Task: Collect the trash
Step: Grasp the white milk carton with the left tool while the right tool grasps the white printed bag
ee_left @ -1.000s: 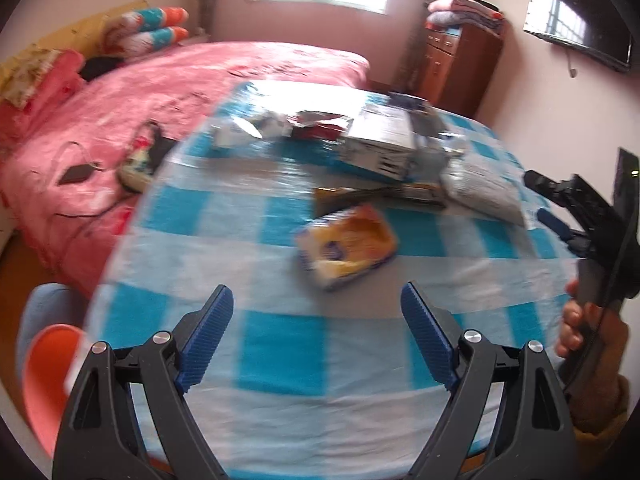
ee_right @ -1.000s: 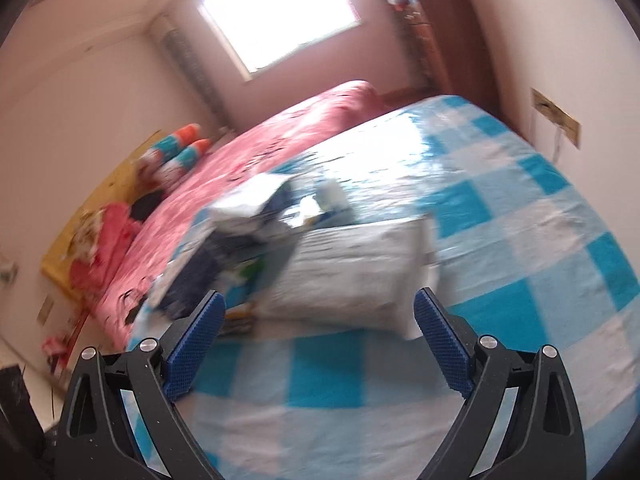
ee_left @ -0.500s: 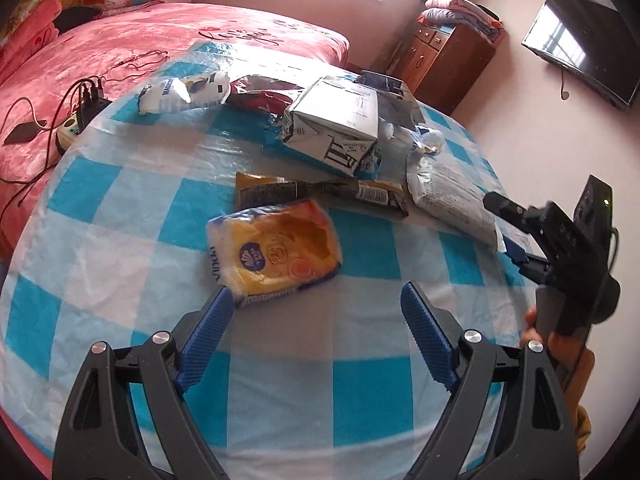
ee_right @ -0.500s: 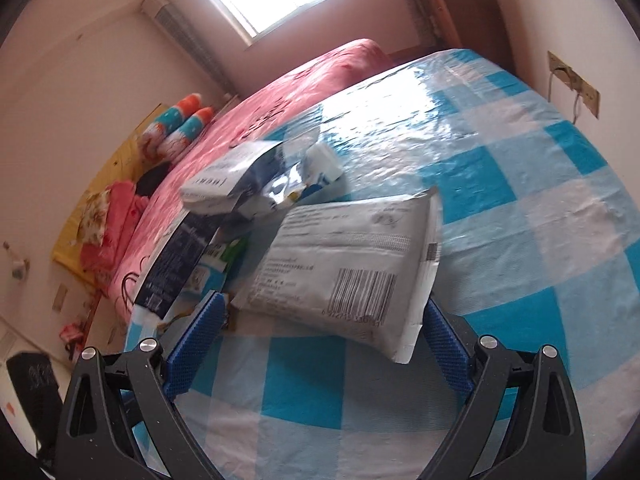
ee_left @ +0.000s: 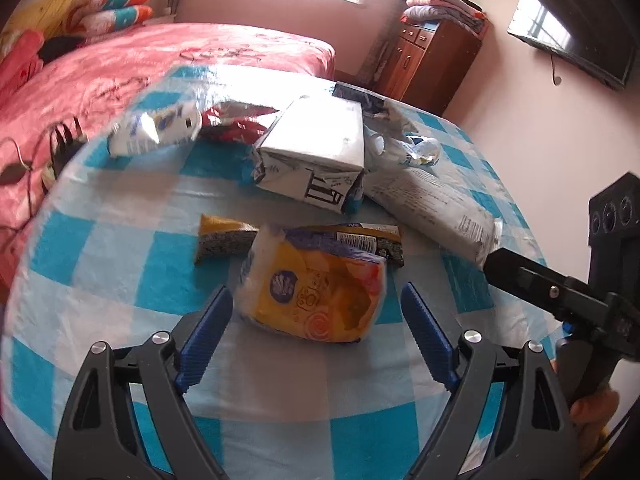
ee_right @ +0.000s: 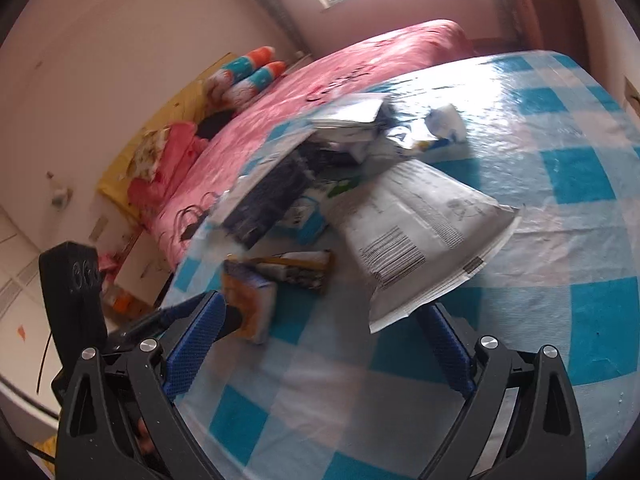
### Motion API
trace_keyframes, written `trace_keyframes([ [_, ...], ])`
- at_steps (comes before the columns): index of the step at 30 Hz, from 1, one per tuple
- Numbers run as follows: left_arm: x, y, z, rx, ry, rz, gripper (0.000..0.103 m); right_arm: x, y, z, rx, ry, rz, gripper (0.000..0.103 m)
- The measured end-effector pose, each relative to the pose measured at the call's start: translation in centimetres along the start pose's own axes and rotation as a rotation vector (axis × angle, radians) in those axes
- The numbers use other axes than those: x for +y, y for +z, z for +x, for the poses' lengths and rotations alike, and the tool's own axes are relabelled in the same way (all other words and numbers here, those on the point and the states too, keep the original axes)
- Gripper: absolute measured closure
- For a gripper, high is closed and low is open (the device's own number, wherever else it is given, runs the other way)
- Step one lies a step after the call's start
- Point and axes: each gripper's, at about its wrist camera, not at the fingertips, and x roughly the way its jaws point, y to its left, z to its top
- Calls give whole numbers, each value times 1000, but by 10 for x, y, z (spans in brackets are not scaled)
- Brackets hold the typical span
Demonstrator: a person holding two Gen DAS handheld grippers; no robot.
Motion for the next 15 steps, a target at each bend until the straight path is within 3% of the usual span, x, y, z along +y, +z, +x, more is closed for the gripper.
trace_keyframes([
  [5,-2,11,-20,-38,28,64,17,5,5,-19,-39,54,-22,9],
  [10,-8,35,-26,-62,16,117,17,-6,15,-26,-100,-84,-32,9],
  [15,-14,57,-10,-40,10,133,17,-10,24,-35,-133,-137,-39,9],
])
